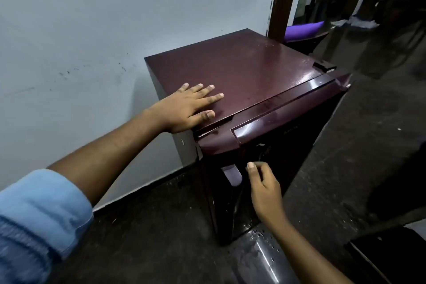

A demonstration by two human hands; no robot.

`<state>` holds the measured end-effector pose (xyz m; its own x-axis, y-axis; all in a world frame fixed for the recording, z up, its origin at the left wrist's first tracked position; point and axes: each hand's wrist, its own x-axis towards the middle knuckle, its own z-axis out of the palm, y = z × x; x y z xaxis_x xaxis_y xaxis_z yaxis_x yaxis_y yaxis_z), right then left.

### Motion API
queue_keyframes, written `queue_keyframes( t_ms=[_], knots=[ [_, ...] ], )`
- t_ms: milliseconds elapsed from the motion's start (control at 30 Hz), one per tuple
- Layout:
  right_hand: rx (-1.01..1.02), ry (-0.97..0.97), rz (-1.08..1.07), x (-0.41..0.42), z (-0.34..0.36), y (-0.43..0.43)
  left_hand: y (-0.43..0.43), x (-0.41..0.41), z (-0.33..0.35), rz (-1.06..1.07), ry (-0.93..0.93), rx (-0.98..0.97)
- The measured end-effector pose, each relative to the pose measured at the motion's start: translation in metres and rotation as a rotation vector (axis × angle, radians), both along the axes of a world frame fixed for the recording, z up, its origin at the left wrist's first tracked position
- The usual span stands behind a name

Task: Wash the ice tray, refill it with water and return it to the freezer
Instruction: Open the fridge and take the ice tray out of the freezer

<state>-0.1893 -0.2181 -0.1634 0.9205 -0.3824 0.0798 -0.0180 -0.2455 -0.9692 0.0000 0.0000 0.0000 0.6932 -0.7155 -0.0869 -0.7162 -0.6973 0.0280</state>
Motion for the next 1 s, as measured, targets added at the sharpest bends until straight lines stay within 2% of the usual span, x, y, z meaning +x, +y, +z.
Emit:
queue_keyframes(
  t_ms=[133, 400, 600, 700, 1000],
  knots=[
    [0.182, 0.067, -0.032, 0.01, -0.011, 0.004, -0.02, 0.026, -0.006, -0.063, 0.014, 0.02],
    [0.322, 0.021, 0.312, 0.018, -0.021, 0.023, -0.032, 0.042, -0.026, -0.014, 0.079, 0.001],
    [0.408, 0.034, 0.451, 0.029, -0.03, 0.021, -0.032, 0.04, -0.031, 0.038, 0.09, -0.07],
    [0.465, 0.052, 0.399, 0.029, -0.032, 0.027, -0.032, 0.04, -0.032, 0.05, 0.103, -0.088],
    [0.431, -0.013, 0.223, 0.026, -0.04, 0.04, -0.029, 0.045, -0.033, 0.056, 0.108, -0.116]
  ],
)
